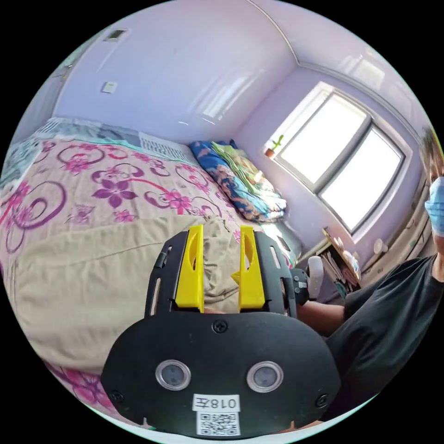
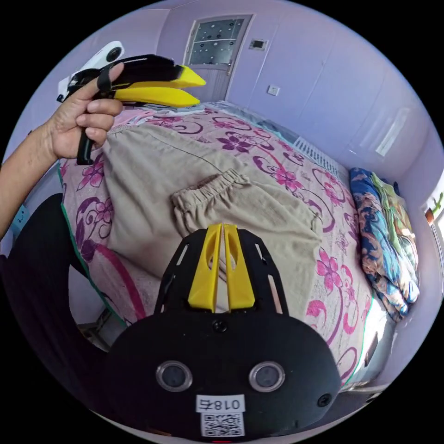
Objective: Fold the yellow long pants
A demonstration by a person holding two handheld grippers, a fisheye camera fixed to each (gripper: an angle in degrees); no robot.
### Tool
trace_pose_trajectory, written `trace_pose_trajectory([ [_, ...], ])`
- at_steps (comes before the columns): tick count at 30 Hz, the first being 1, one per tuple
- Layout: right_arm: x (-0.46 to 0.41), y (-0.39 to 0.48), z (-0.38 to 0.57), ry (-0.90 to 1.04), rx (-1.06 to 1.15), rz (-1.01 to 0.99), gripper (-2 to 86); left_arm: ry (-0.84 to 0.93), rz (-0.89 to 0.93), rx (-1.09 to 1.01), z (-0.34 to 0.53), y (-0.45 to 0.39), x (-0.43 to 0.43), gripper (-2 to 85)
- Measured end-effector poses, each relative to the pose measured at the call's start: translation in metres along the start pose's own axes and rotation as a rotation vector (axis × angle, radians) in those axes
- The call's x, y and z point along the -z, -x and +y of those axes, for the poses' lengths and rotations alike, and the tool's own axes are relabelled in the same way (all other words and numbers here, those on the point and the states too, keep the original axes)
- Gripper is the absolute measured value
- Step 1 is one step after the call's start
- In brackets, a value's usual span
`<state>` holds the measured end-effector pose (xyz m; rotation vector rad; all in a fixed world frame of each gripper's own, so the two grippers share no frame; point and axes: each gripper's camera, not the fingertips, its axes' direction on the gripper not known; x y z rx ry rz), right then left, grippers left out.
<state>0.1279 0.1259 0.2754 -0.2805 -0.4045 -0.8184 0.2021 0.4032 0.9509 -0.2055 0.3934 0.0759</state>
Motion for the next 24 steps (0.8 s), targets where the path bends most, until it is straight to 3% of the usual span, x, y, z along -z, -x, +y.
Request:
trace_pose_trajectory([
  [3,0.002,-0.03,0.032,0.016,-0.106,0.11,-1.0,0.16,0.053,-0.09,-0.045,-0.016,-0.091,11.4],
  [7,-0.011,-0.074,0.071,0.107,-0.279,0.003,-1.0,0.376,0.068,-0.084,-0.073,-0.009,-0.195,11.8],
  [11,-0.015,-0.079,0.098,0.167,-0.319,-0.042,-1.0,0.501,-0.193,0.02,-0.074,0.042,-0.243,11.7],
  [13,-0.011,-0.077,0.106,0.164,-0.322,-0.026,-1.0,0.474,-0.191,0.061,-0.074,0.059,-0.231,11.5],
  [16,0.006,-0.076,0.12,0.051,-0.362,0.001,-1.0,0.317,-0.048,0.058,-0.079,0.061,-0.177,11.7],
  [19,0.022,-0.073,0.126,-0.078,-0.357,-0.01,-1.0,0.059,0.072,0.038,-0.06,0.052,-0.069,12.4],
  [22,0.029,-0.066,0.125,-0.117,-0.324,-0.017,-1.0,-0.211,-0.11,0.103,0.015,0.056,0.065,13.2],
  [24,0.03,-0.062,0.126,-0.122,-0.315,-0.038,-1.0,-0.41,-0.349,0.298,0.099,0.071,0.162,14.8],
])
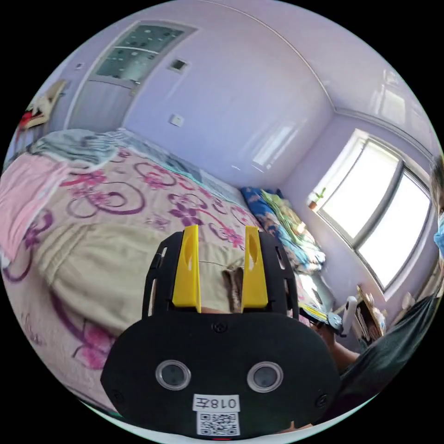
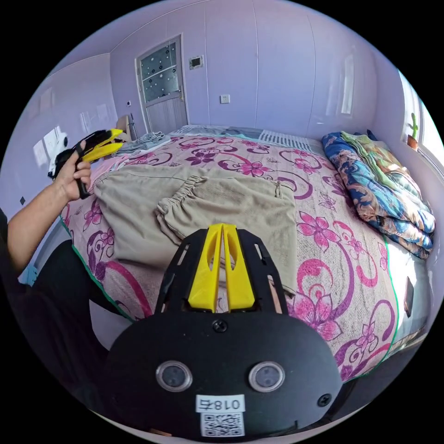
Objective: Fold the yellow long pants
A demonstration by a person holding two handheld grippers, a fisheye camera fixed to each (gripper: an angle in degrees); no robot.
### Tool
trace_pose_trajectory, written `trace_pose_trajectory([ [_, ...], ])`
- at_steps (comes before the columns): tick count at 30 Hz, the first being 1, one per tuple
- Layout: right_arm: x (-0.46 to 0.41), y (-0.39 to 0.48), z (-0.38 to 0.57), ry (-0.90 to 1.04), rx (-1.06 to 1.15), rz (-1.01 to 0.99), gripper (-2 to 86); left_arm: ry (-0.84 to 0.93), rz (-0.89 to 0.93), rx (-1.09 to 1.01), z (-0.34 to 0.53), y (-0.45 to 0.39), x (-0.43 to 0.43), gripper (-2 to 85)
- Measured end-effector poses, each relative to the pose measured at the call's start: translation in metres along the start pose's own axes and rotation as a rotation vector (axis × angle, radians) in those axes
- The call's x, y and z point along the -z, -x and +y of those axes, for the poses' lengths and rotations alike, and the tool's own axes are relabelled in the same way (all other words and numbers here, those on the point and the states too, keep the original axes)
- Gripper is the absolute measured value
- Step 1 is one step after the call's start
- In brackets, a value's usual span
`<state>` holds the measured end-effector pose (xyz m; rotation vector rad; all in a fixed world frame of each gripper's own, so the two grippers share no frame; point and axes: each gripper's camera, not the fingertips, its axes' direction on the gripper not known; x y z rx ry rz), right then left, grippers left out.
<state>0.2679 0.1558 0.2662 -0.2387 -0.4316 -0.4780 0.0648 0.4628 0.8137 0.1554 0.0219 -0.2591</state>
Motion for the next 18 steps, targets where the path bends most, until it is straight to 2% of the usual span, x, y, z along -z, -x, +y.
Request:
trace_pose_trajectory([
  [3,-0.002,0.006,0.001,0.018,0.002,-0.04,-0.9,-0.191,-0.183,0.272,0.044,0.075,0.097,16.7],
  [5,-0.002,0.013,-0.001,0.027,0.007,-0.048,-0.9,-0.224,-0.193,0.378,0.06,0.108,0.119,17.8],
  [13,0.032,0.015,-0.004,-0.021,-0.035,-0.059,-0.9,-0.117,-0.233,0.567,0.063,0.179,0.073,20.5],
  [15,0.044,0.01,0.002,-0.028,-0.043,-0.034,-0.9,-0.128,-0.266,0.565,0.065,0.177,0.067,16.7],
  [16,0.05,0.006,0.006,-0.029,-0.048,-0.012,-0.9,-0.113,-0.232,0.552,0.063,0.177,0.063,14.9],
  [17,0.056,0.002,0.011,-0.025,-0.053,0.01,-0.9,-0.053,-0.123,0.539,0.059,0.181,0.051,11.3],
  [18,0.059,-0.001,0.013,-0.024,-0.057,0.019,-0.9,-0.02,-0.12,0.563,0.059,0.182,0.044,7.4],
])
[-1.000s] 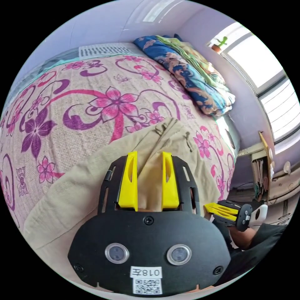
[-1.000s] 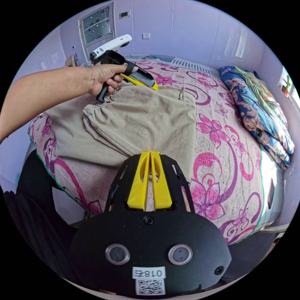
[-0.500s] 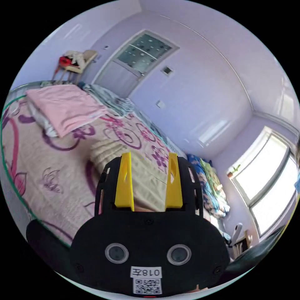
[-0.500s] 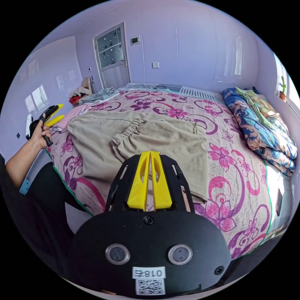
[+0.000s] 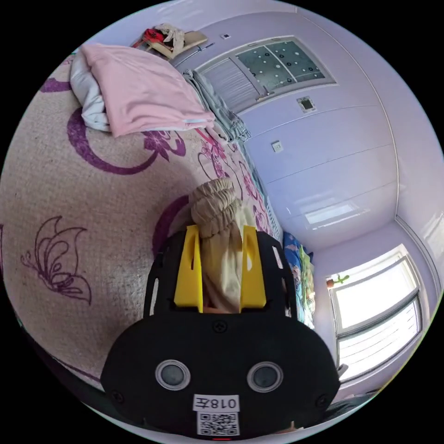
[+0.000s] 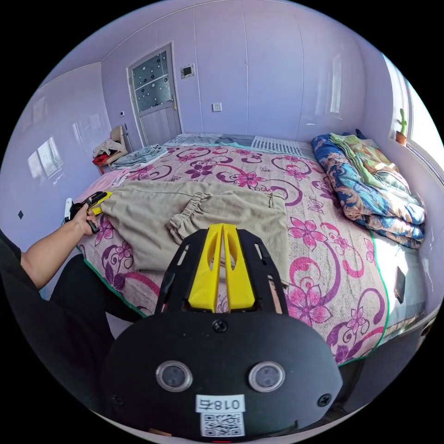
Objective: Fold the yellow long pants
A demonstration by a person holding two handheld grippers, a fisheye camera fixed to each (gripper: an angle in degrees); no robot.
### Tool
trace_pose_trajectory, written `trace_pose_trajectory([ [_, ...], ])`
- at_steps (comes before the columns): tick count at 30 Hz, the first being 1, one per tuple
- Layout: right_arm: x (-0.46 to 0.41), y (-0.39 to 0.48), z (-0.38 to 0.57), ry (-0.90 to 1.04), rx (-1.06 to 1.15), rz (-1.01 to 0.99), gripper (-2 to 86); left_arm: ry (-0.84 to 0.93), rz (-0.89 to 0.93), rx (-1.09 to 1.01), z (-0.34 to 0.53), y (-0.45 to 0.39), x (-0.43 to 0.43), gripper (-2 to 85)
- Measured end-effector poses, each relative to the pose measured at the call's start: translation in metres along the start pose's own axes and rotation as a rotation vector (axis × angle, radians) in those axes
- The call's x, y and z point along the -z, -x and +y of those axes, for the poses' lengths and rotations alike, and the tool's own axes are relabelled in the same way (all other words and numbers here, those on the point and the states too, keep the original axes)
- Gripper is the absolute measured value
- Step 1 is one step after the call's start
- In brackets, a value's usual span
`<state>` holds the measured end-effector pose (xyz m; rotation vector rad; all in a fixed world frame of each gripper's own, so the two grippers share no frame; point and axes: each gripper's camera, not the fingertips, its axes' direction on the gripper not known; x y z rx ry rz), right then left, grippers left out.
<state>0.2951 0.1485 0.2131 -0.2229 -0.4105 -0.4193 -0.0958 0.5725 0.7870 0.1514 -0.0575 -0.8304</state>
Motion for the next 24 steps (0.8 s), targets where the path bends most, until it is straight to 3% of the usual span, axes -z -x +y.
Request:
trace_pose_trajectory([
  [4,0.015,-0.021,0.012,-0.013,-0.054,0.037,-0.7,-0.11,0.071,0.069,0.014,-0.002,0.012,3.4],
  [7,0.026,-0.036,0.019,-0.048,-0.095,0.057,-0.7,-0.154,0.057,-0.084,0.029,-0.058,0.018,2.8],
  [13,0.044,-0.071,0.04,-0.079,-0.166,0.089,-0.6,-0.092,0.128,-0.56,0.103,-0.254,-0.014,3.1],
  [18,0.067,-0.104,0.063,-0.112,-0.266,0.112,-0.4,0.021,0.106,-0.983,0.265,-0.396,-0.097,4.0],
  [22,0.086,-0.124,0.081,-0.116,-0.324,0.156,-0.4,0.14,-0.012,-1.245,0.39,-0.416,-0.178,4.6],
  [24,0.092,-0.13,0.087,-0.106,-0.344,0.164,-0.4,0.347,-0.189,-1.386,0.457,-0.404,-0.245,5.9],
])
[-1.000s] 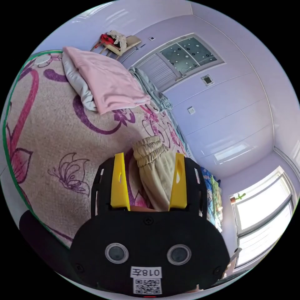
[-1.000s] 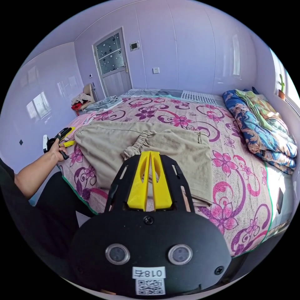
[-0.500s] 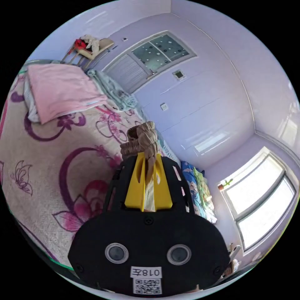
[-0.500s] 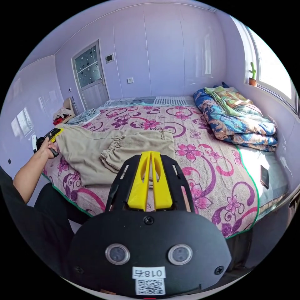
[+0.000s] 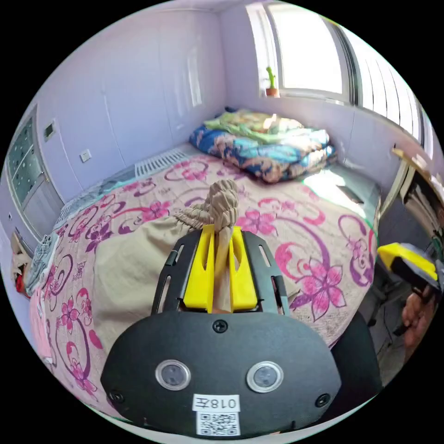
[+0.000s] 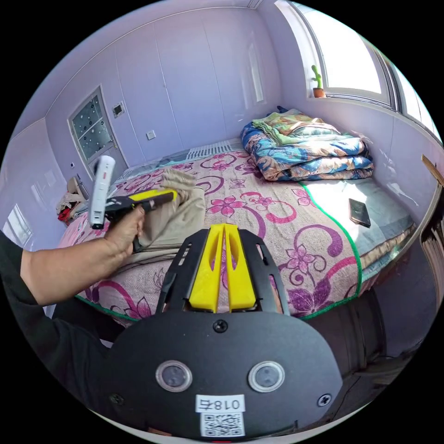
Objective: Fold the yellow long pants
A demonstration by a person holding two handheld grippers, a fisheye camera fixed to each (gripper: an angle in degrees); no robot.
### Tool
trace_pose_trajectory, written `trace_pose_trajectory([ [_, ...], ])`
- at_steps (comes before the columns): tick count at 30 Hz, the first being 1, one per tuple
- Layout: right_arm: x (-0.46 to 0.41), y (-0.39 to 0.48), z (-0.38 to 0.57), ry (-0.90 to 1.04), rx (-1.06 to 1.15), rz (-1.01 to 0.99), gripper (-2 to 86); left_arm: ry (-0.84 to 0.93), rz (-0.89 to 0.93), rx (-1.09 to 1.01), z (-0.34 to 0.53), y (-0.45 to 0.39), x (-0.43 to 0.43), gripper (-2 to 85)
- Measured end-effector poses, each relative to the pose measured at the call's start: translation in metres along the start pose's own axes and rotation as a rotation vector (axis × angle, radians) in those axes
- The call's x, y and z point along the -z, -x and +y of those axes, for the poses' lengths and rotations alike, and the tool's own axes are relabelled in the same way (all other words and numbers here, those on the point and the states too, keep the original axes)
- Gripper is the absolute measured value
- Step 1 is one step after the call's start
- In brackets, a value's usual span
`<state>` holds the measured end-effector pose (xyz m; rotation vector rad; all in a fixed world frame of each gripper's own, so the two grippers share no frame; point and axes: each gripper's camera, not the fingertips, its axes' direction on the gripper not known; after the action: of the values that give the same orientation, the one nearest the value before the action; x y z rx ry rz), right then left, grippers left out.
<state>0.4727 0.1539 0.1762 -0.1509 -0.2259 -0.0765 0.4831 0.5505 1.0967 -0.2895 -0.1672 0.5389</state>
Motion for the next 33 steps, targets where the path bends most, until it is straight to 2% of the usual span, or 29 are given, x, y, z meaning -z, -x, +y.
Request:
trace_pose_trajectory([
  [2,0.008,-0.007,0.001,0.006,-0.011,0.018,-0.3,0.12,-0.027,-0.074,0.006,-0.024,-0.035,6.9],
  [4,0.014,-0.011,0.001,0.003,-0.012,0.036,-0.3,0.142,-0.025,-0.099,0.006,-0.034,-0.042,8.5],
  [7,0.017,-0.017,-0.003,0.0,-0.027,0.038,-0.3,0.137,0.099,-0.096,-0.005,-0.031,-0.024,13.2],
  [9,0.013,-0.019,-0.009,-0.003,-0.037,0.01,-0.3,0.017,0.245,-0.089,0.001,-0.018,0.024,13.4],
  [11,0.006,-0.014,-0.026,-0.027,-0.027,-0.033,-0.3,-0.121,0.289,-0.112,0.022,-0.003,0.068,12.6],
  [14,-0.003,0.008,-0.058,-0.07,0.049,-0.146,-0.4,-0.262,0.142,-0.08,0.078,0.038,0.111,10.3],
  [16,-0.016,0.031,-0.082,-0.044,0.143,-0.215,-0.4,-0.214,0.03,-0.059,0.108,0.065,0.109,10.0],
  [18,-0.032,0.059,-0.104,-0.006,0.243,-0.221,-0.4,-0.035,0.015,-0.01,0.137,0.098,0.086,9.8],
  [23,-0.105,0.106,-0.148,0.199,0.477,0.026,1.8,0.182,0.121,-0.037,0.177,0.117,0.048,8.6],
  [25,-0.122,0.098,-0.157,0.277,0.505,-0.001,5.2,0.19,0.125,-0.052,0.184,0.117,0.044,8.3],
  [29,-0.142,0.076,-0.185,0.376,0.52,-0.259,10.8,0.149,0.159,-0.071,0.192,0.125,0.051,6.7],
  [33,-0.156,0.083,-0.218,0.37,0.577,-0.272,12.1,0.109,0.251,-0.019,0.208,0.144,0.063,5.1],
])
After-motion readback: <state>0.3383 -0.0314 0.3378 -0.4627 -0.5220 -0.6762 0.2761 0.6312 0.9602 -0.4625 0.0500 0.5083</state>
